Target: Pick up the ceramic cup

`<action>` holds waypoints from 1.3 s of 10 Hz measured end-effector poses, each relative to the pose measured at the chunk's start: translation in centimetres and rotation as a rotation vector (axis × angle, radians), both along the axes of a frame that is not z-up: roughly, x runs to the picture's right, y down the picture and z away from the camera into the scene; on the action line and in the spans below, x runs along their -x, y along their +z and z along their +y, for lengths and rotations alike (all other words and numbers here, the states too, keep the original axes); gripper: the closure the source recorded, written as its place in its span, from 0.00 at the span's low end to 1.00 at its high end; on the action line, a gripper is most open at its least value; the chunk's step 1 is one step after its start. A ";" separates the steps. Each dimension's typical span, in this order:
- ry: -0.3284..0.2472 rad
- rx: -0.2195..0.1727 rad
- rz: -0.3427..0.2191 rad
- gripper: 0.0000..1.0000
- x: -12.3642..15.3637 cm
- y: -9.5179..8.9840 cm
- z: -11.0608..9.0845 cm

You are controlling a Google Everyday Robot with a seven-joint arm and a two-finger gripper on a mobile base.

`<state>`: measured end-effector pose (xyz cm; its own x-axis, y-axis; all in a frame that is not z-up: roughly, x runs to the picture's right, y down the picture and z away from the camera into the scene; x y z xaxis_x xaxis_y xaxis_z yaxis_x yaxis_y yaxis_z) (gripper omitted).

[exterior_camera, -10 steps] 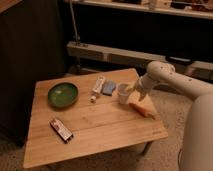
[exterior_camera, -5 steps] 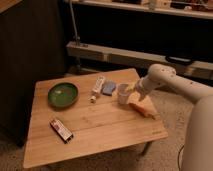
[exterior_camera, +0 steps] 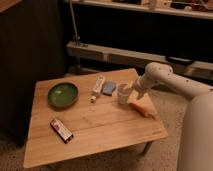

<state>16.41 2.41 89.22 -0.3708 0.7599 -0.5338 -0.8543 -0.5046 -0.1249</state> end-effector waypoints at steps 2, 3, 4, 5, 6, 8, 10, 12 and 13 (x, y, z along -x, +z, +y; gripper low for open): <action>-0.004 0.005 0.008 0.35 0.2 0.5 -0.2; -0.010 0.010 0.014 0.35 0.4 0.7 -0.3; -0.013 0.016 0.022 0.35 0.4 1.0 -0.3; -0.012 0.020 0.029 0.35 0.3 1.3 -0.4; -0.012 0.027 0.035 0.35 0.2 1.6 -0.2; -0.014 0.038 0.041 0.35 0.0 2.3 0.4; -0.013 0.047 0.043 0.40 -0.2 3.0 0.9; -0.020 0.069 0.040 0.59 -0.4 3.6 1.9; -0.021 0.077 0.039 0.71 -0.4 3.6 2.1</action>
